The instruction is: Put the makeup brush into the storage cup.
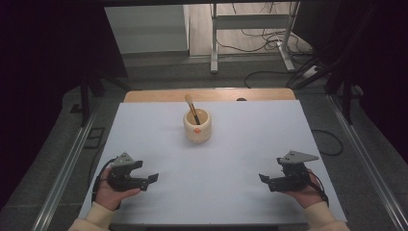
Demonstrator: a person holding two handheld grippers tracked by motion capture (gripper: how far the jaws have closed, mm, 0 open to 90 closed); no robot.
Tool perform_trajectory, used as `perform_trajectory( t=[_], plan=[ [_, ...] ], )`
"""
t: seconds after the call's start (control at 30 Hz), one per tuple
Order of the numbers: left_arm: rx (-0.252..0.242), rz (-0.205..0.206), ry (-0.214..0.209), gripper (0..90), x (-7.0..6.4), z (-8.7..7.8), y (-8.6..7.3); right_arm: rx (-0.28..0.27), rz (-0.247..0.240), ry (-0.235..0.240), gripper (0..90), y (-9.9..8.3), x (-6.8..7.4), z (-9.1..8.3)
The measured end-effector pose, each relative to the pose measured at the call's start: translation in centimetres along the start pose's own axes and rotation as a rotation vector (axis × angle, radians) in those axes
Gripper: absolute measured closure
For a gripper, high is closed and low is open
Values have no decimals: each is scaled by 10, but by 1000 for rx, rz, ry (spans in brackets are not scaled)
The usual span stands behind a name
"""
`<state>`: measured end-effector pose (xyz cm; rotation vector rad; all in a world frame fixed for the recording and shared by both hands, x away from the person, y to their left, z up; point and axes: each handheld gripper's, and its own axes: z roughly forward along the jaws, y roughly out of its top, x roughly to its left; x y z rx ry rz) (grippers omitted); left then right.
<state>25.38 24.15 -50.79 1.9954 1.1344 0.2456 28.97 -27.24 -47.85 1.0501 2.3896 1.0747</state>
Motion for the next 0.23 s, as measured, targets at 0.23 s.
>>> perform_trajectory(
  t=[0.23],
  plan=[
    [1, 1, 0, 144, 0, 1, 1, -4, -3, 1, 91, 0, 0, 0]
  ],
)
